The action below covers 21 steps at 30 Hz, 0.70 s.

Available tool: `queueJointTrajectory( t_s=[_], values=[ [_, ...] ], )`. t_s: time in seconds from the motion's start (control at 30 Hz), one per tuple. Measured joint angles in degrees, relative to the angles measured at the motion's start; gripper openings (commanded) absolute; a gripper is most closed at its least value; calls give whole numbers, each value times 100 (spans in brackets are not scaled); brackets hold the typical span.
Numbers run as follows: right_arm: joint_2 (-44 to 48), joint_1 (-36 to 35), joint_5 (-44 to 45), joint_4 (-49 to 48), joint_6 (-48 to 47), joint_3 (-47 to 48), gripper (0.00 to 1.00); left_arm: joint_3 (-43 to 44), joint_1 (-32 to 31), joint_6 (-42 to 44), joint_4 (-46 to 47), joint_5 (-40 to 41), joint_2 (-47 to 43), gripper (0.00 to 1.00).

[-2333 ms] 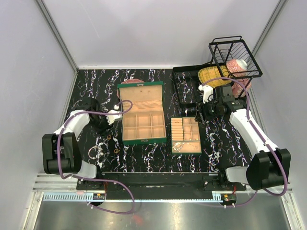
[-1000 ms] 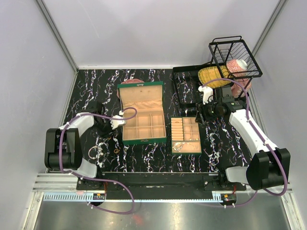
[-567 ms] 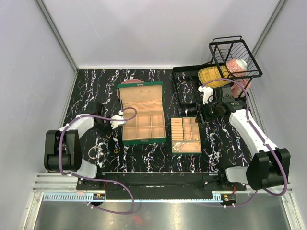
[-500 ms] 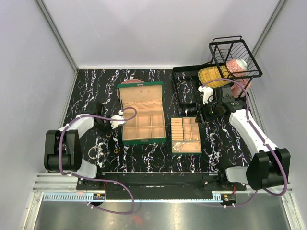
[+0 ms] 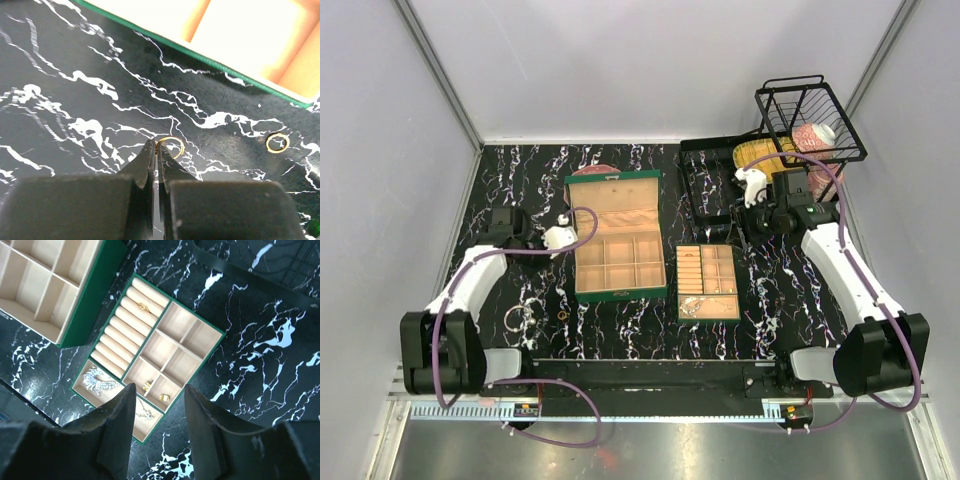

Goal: Organize the mixed jewelry

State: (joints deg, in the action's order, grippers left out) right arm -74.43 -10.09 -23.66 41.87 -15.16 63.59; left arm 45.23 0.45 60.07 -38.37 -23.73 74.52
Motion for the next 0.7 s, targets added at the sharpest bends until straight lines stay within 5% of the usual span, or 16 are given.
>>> queueJointTrajectory(
  t_s=[0.27,0.7],
  values=[
    [-225,-42,-645,264,17,664,53,824,-138,-824,-549,-708,-767,0],
    [-892,-1084,-2258,-275,769,1869,54,2111,-2343,-3807,168,-955,-811,0]
  ],
)
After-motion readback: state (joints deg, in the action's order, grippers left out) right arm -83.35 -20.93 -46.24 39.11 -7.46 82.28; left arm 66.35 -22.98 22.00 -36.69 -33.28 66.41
